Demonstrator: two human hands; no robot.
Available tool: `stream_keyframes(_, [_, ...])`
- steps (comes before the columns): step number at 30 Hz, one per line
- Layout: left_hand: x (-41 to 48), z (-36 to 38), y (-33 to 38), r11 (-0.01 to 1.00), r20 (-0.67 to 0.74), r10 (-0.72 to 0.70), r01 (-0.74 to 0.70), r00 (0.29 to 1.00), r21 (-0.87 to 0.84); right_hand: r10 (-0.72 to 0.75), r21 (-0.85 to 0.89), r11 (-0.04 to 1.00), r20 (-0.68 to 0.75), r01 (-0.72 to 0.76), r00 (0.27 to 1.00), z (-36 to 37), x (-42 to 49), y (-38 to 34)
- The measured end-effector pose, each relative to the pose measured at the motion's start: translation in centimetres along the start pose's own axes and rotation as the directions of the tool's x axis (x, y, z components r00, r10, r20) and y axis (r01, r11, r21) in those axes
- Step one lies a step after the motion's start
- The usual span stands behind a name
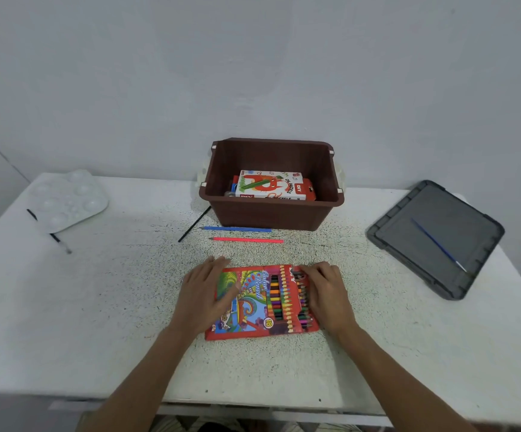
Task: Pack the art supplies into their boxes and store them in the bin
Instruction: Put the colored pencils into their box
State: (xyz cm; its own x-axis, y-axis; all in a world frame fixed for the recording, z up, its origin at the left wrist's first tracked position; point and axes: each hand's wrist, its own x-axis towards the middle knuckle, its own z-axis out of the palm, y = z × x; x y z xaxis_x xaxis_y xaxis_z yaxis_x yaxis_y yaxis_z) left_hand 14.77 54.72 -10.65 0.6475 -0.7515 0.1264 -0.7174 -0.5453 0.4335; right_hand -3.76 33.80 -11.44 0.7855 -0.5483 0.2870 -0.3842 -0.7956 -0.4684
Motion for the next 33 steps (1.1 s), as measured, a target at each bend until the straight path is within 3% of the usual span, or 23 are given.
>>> stream_keyframes(4, [2.3,-0.5,0.7,0.996,-0.088,0.037,-0.029,0.995,0.086,-0.027,-0.021,0.999,-0.006,0.027,1.000,0.1,-0.1,0.1])
stream_keyframes(13, [6.8,-1.2,2.0,0.919,0.090,0.166,-0.187,0.982,0.346,0.001,0.007,1.000,0.000,-0.001,1.000,0.2,0.0,0.1])
stream_keyframes(18, [7.5,-1.4,2.7,0.863,0.106,0.166,-0.196,0.981,0.465,-0.001,0.004,1.000,0.001,0.001,1.000,0.0,0.1,0.0])
stream_keyframes(23, [7.1,-1.1,2.9,0.863,0.032,0.199,-0.190,0.980,0.468,0.015,0.024,1.000,0.012,-0.015,1.000,-0.2,-0.1,0.0])
stream_keyframes(27, [6.5,-1.1,3.1,0.920,-0.106,0.248,-0.200,0.963,0.337,0.025,0.047,0.999,0.017,-0.026,1.000,-0.5,-0.2,-0.2])
stream_keyframes(30, [5.9,-1.5,3.9,0.987,-0.226,0.155,-0.160,0.962,-0.001,0.026,0.061,0.998,0.009,-0.026,1.000,-0.6,-0.2,-0.5])
stream_keyframes(33, [5.2,-2.2,5.3,0.924,-0.223,-0.001,-0.085,0.975,-0.374,0.037,0.092,0.995,-0.006,-0.036,0.999,-0.7,-0.2,-0.7])
